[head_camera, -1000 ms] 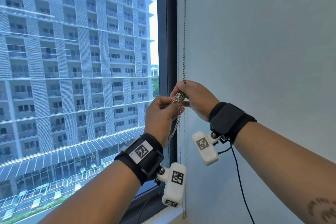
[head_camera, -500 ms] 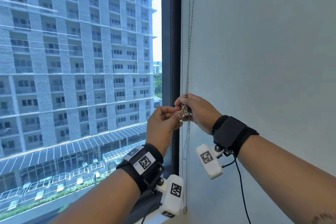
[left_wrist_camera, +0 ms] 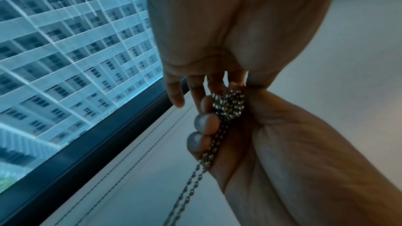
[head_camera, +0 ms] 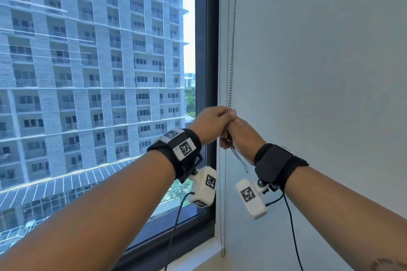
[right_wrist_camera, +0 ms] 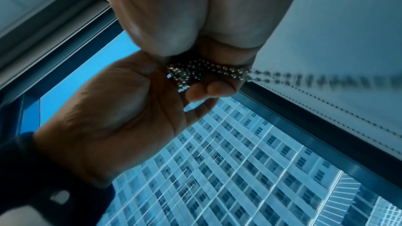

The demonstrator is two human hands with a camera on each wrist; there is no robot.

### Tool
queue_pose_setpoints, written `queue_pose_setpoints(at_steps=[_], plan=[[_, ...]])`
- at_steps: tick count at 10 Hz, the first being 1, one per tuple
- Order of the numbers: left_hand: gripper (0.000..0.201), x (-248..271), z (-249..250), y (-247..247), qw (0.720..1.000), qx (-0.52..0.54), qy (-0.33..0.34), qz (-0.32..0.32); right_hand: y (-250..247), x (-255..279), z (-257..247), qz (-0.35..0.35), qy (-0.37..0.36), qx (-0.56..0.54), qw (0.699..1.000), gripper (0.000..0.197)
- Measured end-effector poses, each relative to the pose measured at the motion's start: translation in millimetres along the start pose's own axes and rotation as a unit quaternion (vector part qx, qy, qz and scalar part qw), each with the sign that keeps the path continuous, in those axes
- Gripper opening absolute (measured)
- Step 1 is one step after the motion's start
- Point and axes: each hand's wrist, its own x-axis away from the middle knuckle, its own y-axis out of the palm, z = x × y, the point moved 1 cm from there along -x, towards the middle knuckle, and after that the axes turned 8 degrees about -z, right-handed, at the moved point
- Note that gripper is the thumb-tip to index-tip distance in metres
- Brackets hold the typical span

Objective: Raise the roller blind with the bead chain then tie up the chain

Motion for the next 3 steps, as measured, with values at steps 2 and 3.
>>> queue_pose_setpoints(at_steps=[2, 3], plan=[[0.032, 2, -16, 0, 1.000, 0.000, 0.007, -0.016, 0, -6, 4, 0.002, -0.004, 0.086, 0.996, 0.021], [0.045, 18, -25, -10, 1.000, -0.009, -0.010, -0.005, 3, -8, 5, 0.009, 0.031, 0.113, 0.993, 0.030]])
